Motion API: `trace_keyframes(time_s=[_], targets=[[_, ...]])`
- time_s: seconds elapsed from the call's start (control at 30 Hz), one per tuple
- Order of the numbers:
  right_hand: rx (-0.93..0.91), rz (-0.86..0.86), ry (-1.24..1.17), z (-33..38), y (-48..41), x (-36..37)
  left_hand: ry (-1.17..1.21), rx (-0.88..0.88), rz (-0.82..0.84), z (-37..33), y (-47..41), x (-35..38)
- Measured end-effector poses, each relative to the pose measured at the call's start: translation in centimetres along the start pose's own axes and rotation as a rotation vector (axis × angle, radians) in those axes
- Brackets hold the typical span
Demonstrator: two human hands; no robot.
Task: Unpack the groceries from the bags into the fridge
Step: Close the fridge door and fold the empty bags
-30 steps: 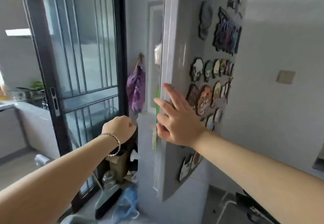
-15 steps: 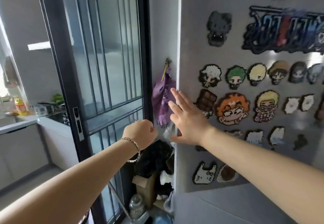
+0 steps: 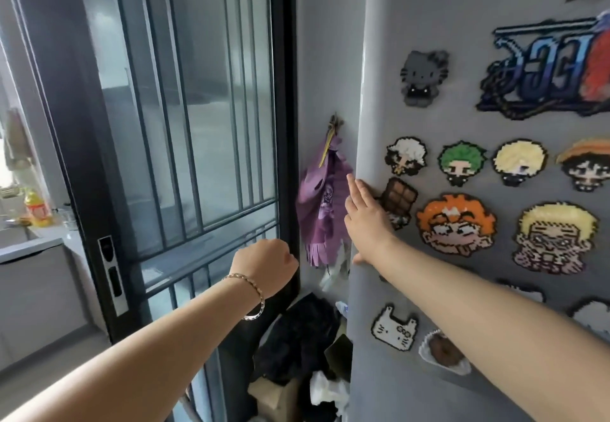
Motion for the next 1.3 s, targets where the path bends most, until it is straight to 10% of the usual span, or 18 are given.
trace_keyframes(time_s=[0.4, 0.7, 1.07, 1.3], targets=[[0.074, 0.117, -0.038, -1.9, -6.7, 5.5, -0.125, -0.012, 0.013, -0.4, -7.5, 2.5], [-0.371, 0.218, -0.821, 10.5, -7.2, 0.0, -0.249, -0.178, 0.214, 7.0, -3.4, 6.0], [-0.994, -0.032, -1.062, 28.8, 3.2, -22.1, -0.209, -0.837, 0.247, 25.5, 22.7, -0.1], [-1.375, -0.174, -1.064, 38.1, 25.1, -37.6, -0.258, -1.276, 0.258, 29.9, 52.2, -7.2]])
Point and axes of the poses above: each hand's wrist, its own y-axis away from the middle knuckle, its own x-axis out of the palm, z = x × y, the point moved 9 cm from there along -y, towards the middle knuckle, and after that the axes turned 13 degrees about -y, right-handed, at the moved point
